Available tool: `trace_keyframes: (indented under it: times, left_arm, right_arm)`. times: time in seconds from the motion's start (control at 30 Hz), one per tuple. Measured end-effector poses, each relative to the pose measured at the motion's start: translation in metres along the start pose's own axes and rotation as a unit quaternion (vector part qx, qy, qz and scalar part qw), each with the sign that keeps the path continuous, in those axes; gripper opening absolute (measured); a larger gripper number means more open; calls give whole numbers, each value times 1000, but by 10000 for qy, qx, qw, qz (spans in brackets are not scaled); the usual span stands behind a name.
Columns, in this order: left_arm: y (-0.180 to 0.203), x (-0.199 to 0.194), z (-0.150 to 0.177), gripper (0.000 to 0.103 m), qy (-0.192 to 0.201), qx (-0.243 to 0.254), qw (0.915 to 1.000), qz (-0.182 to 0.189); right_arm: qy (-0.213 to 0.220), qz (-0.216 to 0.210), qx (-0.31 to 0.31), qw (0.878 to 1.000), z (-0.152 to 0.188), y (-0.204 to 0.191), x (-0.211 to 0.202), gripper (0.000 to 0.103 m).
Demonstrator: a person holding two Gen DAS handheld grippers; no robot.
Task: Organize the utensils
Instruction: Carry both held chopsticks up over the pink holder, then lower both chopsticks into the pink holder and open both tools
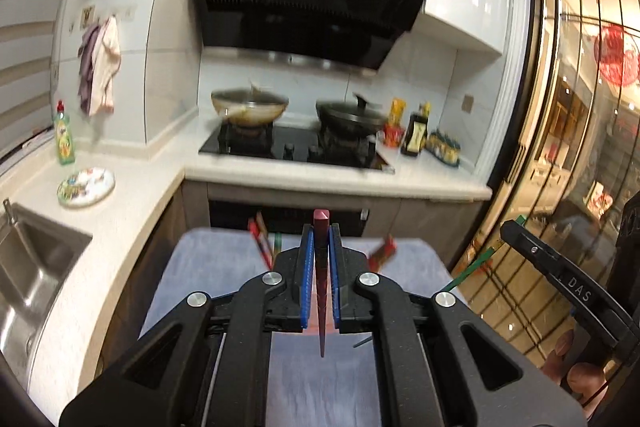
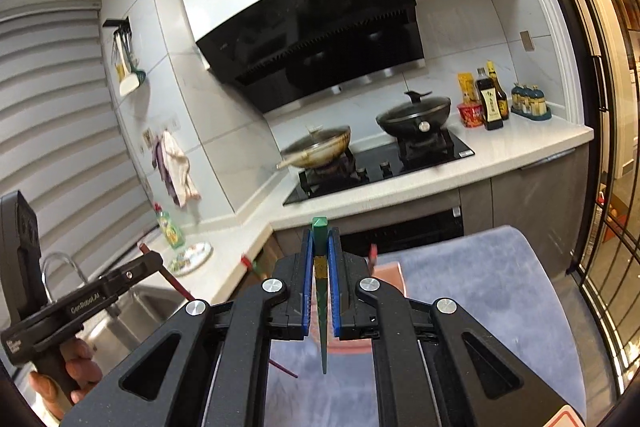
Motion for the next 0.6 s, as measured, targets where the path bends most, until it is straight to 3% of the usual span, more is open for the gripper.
trace_keyframes:
  times: [0.17,0.3,0.6]
  left_arm:
    - [-10,26,-28,7,304,-35,9995,-117]
    - [-19,52,-38,7,320,-65,9993,-197]
    - [-32,101,-23,7,106,-103,9995,-276]
  right_arm:
    - [142,-6,67,9999,-27,-8,40,7]
    - [163,81,106,9998,-37,-6,72,7]
    - [-214,416,295,9985,-17,27,126,7]
Point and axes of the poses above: each gripper's, at about its wrist camera, not at the fingertips, and x roughly the way its jaws point, y to its right, z to its underside, the point moved 1 cm from there along x, roughly the way its jaws point, and after that the axes turned 12 degrees about x, right-handed, at the moved point
